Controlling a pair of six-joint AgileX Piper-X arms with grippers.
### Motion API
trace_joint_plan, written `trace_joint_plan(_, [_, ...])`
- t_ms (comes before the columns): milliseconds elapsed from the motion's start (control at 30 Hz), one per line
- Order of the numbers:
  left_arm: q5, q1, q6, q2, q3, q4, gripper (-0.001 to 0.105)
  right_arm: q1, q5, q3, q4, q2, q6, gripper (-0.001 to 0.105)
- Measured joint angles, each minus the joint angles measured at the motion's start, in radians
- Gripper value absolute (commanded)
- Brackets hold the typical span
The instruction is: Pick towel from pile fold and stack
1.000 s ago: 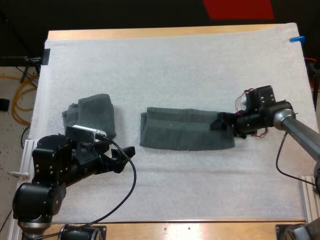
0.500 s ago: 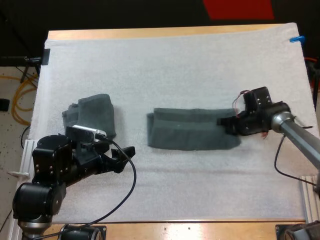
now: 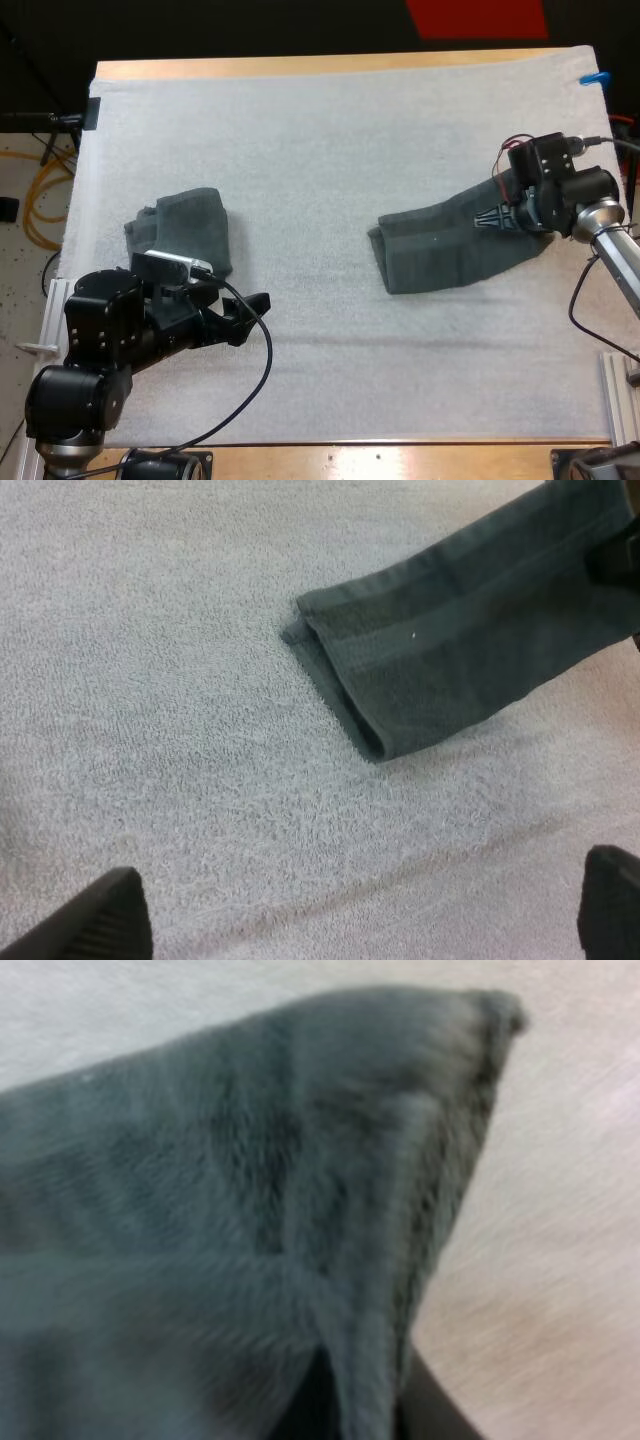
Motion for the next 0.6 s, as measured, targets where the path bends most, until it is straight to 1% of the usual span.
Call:
trace_joint_plan(133, [0.0, 0.0, 0.0, 0.0, 0.0, 0.0, 0.082, 0.012, -0.186, 0.0, 0.006, 0.005, 0.134, 0.001])
trace_joint_plan(233, [0.0, 0.0, 0.0, 0.0, 0.0, 0.0, 0.082, 0.044, -0.284, 0.0, -0.011, 0.03, 0.203, 0.001])
trace_joint_plan(433, [0.0, 0.0, 0.0, 0.0, 0.0, 0.0, 0.082, 0.139, -0.391, 0.0, -0.104, 0.117, 0.311, 0.001])
trace_joint_plan(600, [0.0, 0.0, 0.0, 0.0, 0.0, 0.007, 0.082, 0.191, -0.433, 0.0, -0.161, 0.176, 0.346, 0.001])
